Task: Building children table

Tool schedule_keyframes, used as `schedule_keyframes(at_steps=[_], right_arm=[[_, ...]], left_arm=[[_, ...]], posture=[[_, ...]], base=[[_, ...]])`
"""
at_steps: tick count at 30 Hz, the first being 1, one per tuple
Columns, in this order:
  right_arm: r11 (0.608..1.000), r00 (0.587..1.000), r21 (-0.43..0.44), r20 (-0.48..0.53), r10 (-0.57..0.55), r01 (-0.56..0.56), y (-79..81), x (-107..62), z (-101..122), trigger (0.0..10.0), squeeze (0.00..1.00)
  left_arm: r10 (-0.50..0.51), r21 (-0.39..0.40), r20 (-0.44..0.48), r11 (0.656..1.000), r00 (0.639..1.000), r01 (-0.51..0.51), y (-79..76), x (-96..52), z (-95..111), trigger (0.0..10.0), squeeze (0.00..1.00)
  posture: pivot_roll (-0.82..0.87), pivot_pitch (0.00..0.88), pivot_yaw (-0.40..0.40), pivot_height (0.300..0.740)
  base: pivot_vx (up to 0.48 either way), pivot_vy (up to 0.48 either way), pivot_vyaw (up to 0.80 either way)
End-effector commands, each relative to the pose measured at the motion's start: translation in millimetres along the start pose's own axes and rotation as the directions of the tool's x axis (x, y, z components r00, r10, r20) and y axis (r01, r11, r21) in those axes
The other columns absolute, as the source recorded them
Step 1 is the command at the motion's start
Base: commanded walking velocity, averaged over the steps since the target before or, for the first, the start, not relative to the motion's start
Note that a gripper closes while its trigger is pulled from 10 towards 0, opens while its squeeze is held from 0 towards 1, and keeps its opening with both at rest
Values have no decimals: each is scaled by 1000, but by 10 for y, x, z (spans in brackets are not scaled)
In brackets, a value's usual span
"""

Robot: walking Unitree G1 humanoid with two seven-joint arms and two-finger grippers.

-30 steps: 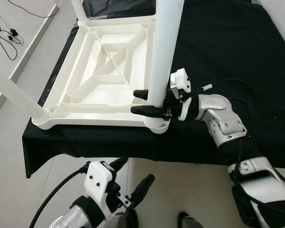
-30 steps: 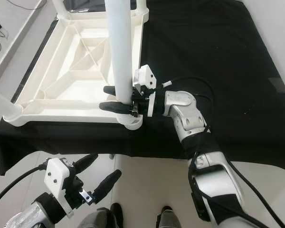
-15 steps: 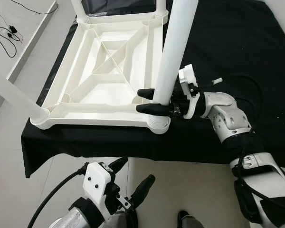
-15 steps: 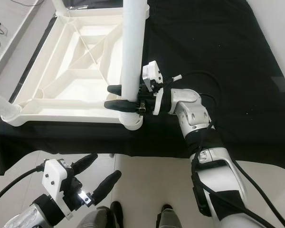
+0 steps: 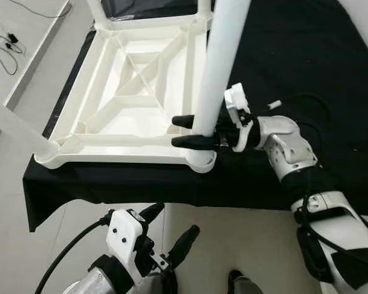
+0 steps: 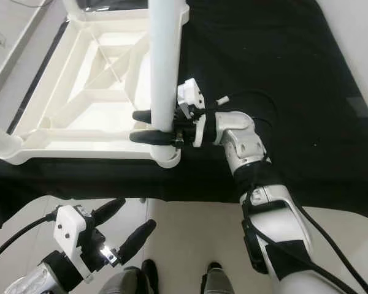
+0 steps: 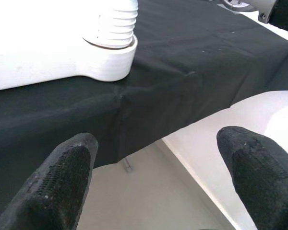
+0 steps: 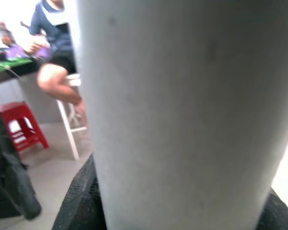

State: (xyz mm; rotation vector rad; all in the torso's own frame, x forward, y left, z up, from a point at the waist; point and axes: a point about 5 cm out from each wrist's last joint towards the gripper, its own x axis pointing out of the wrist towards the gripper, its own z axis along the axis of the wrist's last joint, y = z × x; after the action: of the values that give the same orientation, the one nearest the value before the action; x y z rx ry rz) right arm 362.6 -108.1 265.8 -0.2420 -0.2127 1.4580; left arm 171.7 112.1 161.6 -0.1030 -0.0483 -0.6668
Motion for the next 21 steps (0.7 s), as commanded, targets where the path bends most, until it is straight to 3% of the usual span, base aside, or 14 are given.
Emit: schedule_keyframes(at_steps=[1, 13, 18, 21], right_arm=[[998, 998, 56, -62, -12, 15, 40, 32, -198, 10000, 0], [999, 998, 41, -66, -8, 10, 52, 6, -206, 10000, 0], [996, 994, -35, -73, 80, -83, 163, 27, -165, 10000, 0], [987, 982, -78, -139, 129, -141, 236, 55, -201, 10000, 0]], left_arm=[[2, 0, -32, 1000, 999, -2, 1, -46, -29, 10000, 0], [3, -1, -32, 1000, 999, -3, 0, -46, -28, 10000, 0], [4, 1, -31, 1000, 1000, -4, 6, -44, -26, 10000, 0], [4, 1, -31, 1000, 1000, -4, 12, -42, -25, 10000, 0]], posture=[[116, 383, 89, 740], [114, 384, 91, 740], [114, 385, 91, 740], [112, 384, 92, 740]], base=[[0, 0, 0], [0, 0, 0], [0, 0, 0], [0, 0, 0]])
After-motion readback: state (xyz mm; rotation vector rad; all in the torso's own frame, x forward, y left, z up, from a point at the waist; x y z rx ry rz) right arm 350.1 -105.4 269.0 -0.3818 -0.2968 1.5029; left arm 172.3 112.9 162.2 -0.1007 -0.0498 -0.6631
